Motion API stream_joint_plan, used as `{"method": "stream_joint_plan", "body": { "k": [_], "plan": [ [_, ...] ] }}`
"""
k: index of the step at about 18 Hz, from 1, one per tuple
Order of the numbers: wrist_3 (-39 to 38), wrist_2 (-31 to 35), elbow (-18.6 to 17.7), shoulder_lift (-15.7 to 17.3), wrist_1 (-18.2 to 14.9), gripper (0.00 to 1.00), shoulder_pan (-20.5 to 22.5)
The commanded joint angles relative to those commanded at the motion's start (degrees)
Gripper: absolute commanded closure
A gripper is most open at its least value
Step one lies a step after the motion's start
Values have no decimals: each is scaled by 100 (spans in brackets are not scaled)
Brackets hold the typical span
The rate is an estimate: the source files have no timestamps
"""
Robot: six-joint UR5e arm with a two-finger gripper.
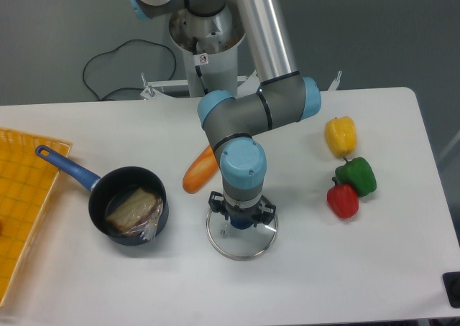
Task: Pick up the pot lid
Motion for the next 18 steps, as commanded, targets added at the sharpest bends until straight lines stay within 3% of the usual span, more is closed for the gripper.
{"method": "stream_joint_plan", "body": {
  "k": [4, 15, 18],
  "plan": [
    [79, 0, 0, 35, 0, 68, 17],
    [149, -97, 105, 254, -88, 69, 70],
    [254, -97, 289, 351, -464, 71, 105]
  ]
}}
